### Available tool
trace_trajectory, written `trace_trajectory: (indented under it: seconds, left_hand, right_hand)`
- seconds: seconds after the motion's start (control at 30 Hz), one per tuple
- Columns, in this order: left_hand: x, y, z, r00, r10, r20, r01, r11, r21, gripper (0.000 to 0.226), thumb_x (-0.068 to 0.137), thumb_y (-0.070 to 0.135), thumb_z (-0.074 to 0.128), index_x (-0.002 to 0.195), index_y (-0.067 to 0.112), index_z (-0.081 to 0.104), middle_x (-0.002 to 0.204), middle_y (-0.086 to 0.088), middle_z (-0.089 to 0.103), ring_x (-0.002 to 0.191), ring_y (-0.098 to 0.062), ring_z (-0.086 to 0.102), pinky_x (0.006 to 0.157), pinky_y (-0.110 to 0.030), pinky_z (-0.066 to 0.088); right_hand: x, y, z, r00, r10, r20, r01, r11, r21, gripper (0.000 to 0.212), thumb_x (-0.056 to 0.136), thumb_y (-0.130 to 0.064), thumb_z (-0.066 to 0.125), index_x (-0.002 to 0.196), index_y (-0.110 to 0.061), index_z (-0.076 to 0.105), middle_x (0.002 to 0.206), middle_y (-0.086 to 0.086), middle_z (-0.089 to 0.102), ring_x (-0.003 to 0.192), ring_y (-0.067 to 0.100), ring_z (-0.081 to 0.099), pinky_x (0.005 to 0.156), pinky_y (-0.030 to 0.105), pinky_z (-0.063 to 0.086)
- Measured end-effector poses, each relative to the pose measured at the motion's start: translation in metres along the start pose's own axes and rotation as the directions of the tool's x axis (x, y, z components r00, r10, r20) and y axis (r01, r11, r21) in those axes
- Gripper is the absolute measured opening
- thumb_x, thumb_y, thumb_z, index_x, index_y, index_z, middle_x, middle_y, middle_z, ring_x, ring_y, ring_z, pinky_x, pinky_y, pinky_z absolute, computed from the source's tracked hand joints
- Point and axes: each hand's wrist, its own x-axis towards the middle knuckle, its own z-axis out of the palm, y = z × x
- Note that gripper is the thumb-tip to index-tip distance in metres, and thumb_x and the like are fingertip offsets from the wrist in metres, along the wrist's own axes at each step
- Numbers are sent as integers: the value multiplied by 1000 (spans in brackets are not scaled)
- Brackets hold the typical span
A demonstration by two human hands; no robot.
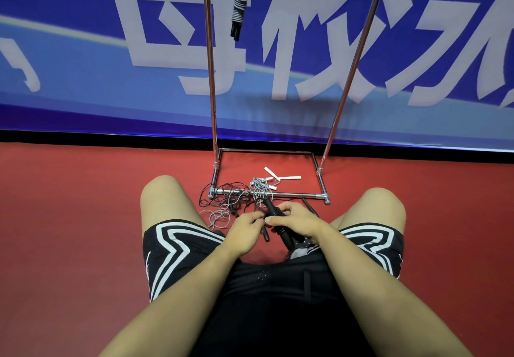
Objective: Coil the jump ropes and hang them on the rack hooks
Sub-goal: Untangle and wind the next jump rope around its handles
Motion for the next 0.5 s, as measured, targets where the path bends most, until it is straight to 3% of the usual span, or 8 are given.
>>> trace_trajectory:
  seconds: [0.13, 0.23, 0.27, 0.33, 0.4, 0.5]
  left_hand:
    - [-2, 1, -1, 999, 1, 37, 0, 1000, -14, 38, 81, 25, 38, 95, 28, 73, 94, 0, 72, 89, -14, 62, 86, -34, 49]
    - [-2, 3, 0, 999, 31, 32, -31, 1000, -3, 45, 82, 24, 37, 107, 22, 74, 110, -4, 70, 103, -17, 61, 91, -29, 46]
    - [-1, 2, 0, 999, 33, 19, -33, 999, 6, 46, 85, 22, 37, 113, 19, 74, 113, -5, 68, 106, -17, 60, 93, -29, 45]
    - [2, 0, 1, 1000, 17, -14, -16, 1000, 4, 44, 95, 11, 38, 124, 15, 71, 119, -3, 66, 110, -16, 57, 99, -31, 44]
    - [2, 1, 2, 997, -23, -70, 19, 998, -62, 43, 99, 3, 37, 125, 15, 69, 123, -4, 65, 107, -17, 59, 101, -38, 49]
    - [0, 4, 3, 991, -107, -75, 85, 964, -252, 42, 99, 0, 32, 125, 9, 64, 117, -9, 65, 86, -19, 64, 82, -35, 56]
  right_hand:
    - [-3, -2, 2, 993, 62, 104, -62, 998, -3, 42, 87, -18, 82, 116, -9, 52, 93, 6, 79, 82, 30, 78, 68, 31, 60]
    - [-7, -5, 4, 993, 56, 108, -58, 998, 20, 43, 89, -11, 78, 120, -6, 49, 99, 10, 77, 76, 25, 78, 64, 29, 60]
    - [-8, -5, 4, 994, 42, 99, -46, 998, 43, 38, 91, -6, 75, 119, -3, 51, 99, 13, 76, 76, 23, 78, 65, 31, 62]
    - [-5, -3, 3, 997, 31, 65, -37, 996, 83, 37, 91, -5, 73, 122, 2, 55, 101, 20, 76, 88, 32, 78, 83, 47, 63]
    - [-3, -1, 2, 999, 19, 36, -23, 991, 131, 35, 91, -6, 74, 122, 4, 60, 104, 23, 76, 100, 42, 73, 96, 58, 56]
    - [-3, -2, 2, 999, -10, 30, 5, 988, 153, 29, 90, -7, 76, 116, 2, 65, 99, 24, 76, 94, 36, 76, 90, 51, 60]
